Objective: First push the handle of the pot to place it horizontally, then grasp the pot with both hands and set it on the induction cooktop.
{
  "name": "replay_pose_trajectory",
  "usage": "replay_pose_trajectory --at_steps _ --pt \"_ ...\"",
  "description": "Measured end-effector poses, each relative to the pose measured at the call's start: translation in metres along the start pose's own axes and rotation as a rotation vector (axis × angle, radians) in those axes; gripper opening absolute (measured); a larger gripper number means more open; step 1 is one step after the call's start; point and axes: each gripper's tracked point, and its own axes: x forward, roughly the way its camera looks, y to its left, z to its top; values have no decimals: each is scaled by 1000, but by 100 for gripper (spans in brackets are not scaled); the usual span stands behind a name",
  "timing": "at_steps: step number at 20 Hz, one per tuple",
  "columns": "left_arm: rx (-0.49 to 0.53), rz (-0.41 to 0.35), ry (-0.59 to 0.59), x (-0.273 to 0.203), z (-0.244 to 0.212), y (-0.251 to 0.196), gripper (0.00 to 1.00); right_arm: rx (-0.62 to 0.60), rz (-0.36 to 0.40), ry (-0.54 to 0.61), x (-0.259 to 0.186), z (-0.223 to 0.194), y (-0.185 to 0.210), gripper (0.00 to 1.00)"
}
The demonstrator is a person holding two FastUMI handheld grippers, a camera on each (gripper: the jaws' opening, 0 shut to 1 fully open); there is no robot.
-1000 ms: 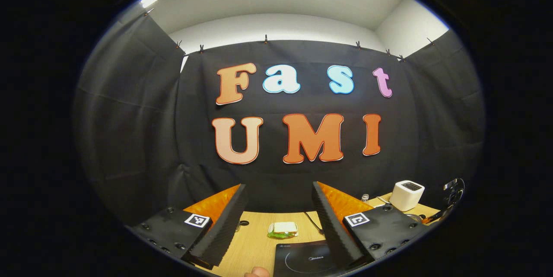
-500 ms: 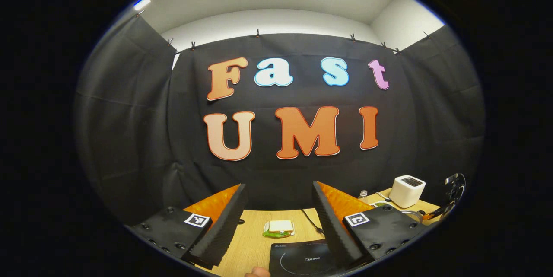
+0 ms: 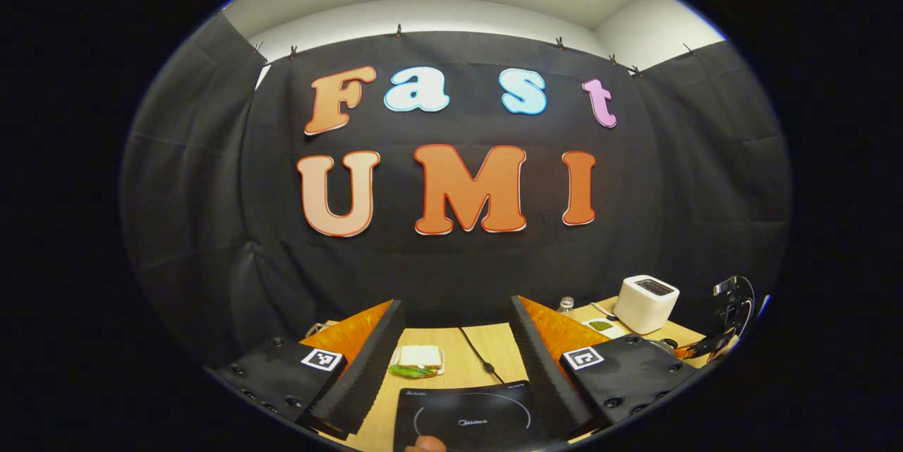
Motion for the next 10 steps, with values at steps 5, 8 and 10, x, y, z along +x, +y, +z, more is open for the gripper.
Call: replay_pose_trajectory --at_steps 5,8,10 --pt "-24 -93 88 26 -69 -67 99 63 -21 -35 -15 13 -18 1" --pt "-87 -139 175 36 -121 -108 98 89 -4 -63 -22 23 -20 21" --pt "-117 -138 218 46 -151 -126 99 83 14 -88 -21 30 -15 53"
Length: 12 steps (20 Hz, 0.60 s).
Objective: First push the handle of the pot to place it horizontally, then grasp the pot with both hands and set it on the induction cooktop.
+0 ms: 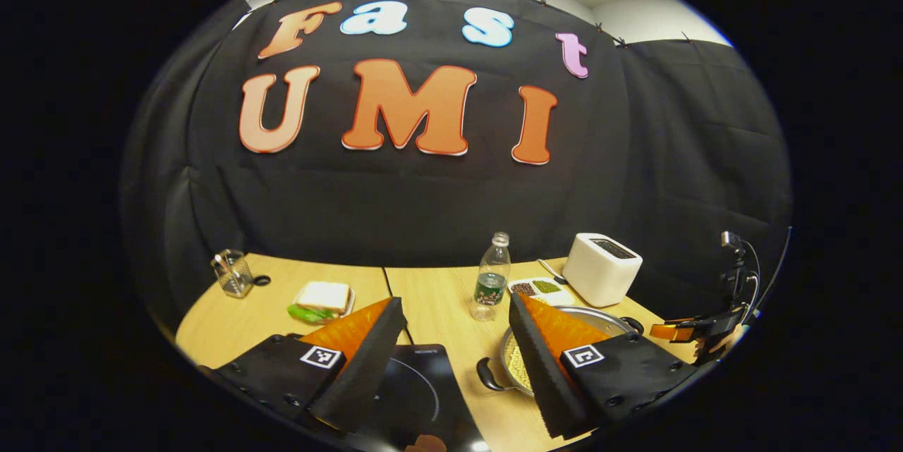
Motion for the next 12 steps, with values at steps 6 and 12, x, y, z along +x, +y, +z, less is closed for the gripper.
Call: replay_pose_trajectory --at_steps 6,12 --pt "21 6 157 52 -86 -28 99 18 24 -39 24 17 10 95" --pt "64 29 288 81 -140 -30 99 27 33 -35 53 19 11 95"
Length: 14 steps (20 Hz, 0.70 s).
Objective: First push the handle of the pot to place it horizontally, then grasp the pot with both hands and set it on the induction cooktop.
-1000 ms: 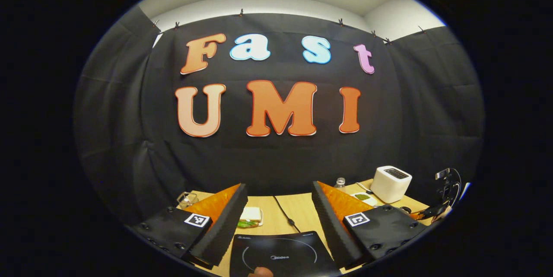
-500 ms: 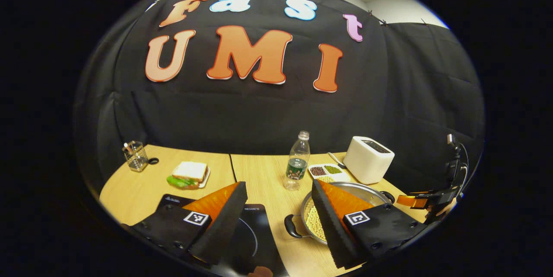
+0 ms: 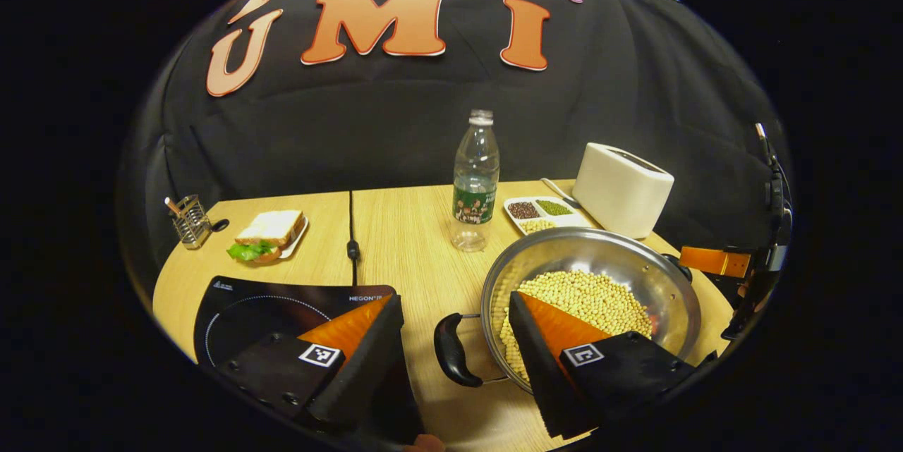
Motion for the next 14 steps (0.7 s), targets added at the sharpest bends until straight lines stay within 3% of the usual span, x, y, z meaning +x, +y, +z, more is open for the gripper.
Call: replay_pose_trajectory --at_steps 10,12,13,14 --pt "16 -43 102 33 -32 -18 99 -42 47 120 36 -34 20 95" --pt "8 -47 135 35 -40 -21 98 -42 51 115 42 -31 22 95" --pt "12 -44 127 38 -40 -21 93 -41 47 106 46 -29 21 94" --pt "21 -37 121 39 -37 -19 96 -46 48 101 51 -28 22 91"
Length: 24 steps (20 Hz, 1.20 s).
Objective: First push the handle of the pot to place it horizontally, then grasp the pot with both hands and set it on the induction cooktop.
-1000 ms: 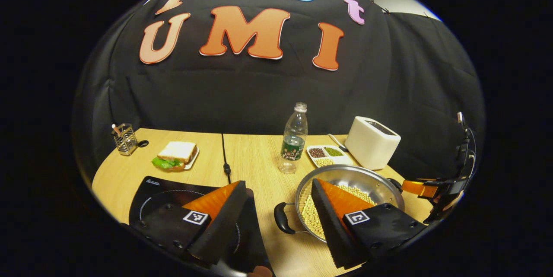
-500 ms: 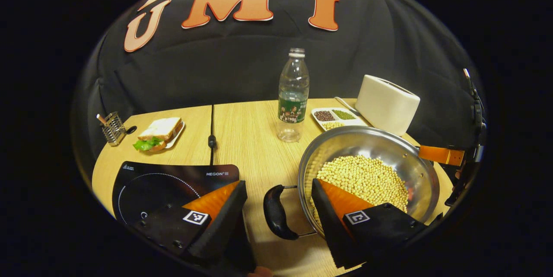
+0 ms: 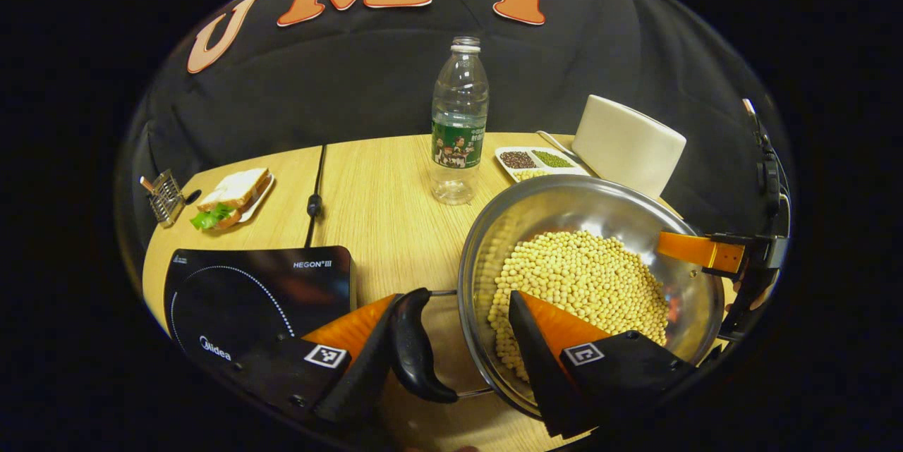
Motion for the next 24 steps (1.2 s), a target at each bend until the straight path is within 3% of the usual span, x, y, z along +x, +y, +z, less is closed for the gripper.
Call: replay_pose_trajectory --at_steps 2,3,7,9,13,17,24 --pt "-11 25 11 2 2 9 91 5 9 24 1 1 2 76" --pt "-6 30 8 4 0 10 79 -1 14 43 3 -1 2 74" --pt "-33 63 24 7 3 12 72 -28 22 47 -3 -1 0 61" --pt "-49 52 54 9 -2 10 63 -28 10 52 -8 -2 0 54" --pt "-61 32 90 -6 -7 6 65 1 -18 70 -25 -2 -3 54" --pt "-46 23 42 -30 13 11 65 12 -20 31 -54 13 6 53" --pt "-80 26 -3 -86 39 47 65 2 -1 -27 -101 34 52 53"
